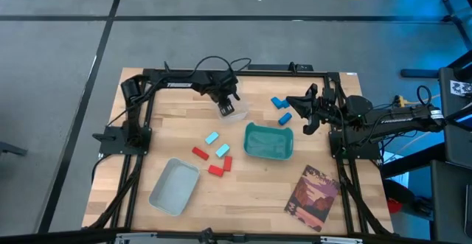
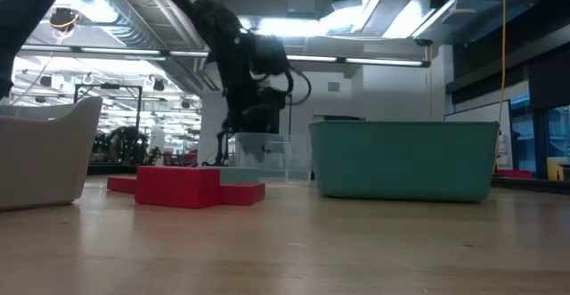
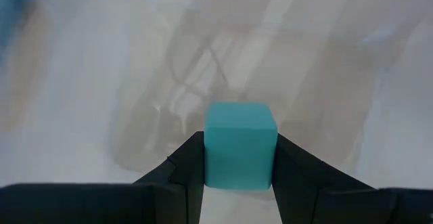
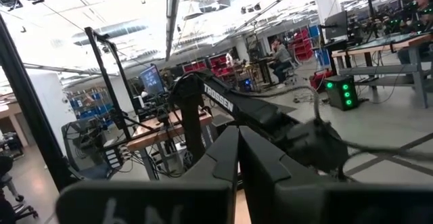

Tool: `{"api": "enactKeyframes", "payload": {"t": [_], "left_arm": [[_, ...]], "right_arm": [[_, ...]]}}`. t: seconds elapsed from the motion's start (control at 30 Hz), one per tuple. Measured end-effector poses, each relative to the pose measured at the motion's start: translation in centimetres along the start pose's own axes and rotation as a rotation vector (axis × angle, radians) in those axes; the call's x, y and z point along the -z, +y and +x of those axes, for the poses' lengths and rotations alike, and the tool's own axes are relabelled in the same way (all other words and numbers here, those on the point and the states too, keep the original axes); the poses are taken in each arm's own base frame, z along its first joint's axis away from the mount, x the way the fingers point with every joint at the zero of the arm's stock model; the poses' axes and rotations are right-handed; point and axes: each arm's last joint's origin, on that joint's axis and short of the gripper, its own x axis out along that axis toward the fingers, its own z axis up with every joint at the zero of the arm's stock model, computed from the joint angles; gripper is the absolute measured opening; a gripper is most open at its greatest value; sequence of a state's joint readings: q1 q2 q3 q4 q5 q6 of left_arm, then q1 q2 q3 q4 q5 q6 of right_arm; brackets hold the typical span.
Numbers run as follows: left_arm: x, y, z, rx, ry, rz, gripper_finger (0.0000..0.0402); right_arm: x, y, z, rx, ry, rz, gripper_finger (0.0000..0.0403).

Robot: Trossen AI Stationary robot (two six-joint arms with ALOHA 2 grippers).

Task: Sort & place blocks by color
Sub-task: Put the light blue block into the transparent bin

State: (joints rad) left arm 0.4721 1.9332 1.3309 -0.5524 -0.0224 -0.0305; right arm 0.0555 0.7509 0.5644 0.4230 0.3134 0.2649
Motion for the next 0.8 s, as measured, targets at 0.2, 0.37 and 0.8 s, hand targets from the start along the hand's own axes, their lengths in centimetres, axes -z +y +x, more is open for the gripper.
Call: {"api": "enactKeyframes", "payload": {"t": [0.2,0.37,0.8], "left_arm": [[0.3,-0.8,1.9,0.027,0.031,-0.001,0.0124],[-0.1,-1.3,1.9,0.025,-0.011,0.032,0.0124],[-0.1,-1.3,1.8,0.026,-0.012,0.041,0.0161]], "right_arm": [[0.0,0.0,0.0,0.001,0.002,0.004,0.0018],[0.0,0.0,0.0,0.001,0.002,0.021,0.0018],[0.0,0.0,0.0,0.0,0.001,0.019,0.0018]]}}
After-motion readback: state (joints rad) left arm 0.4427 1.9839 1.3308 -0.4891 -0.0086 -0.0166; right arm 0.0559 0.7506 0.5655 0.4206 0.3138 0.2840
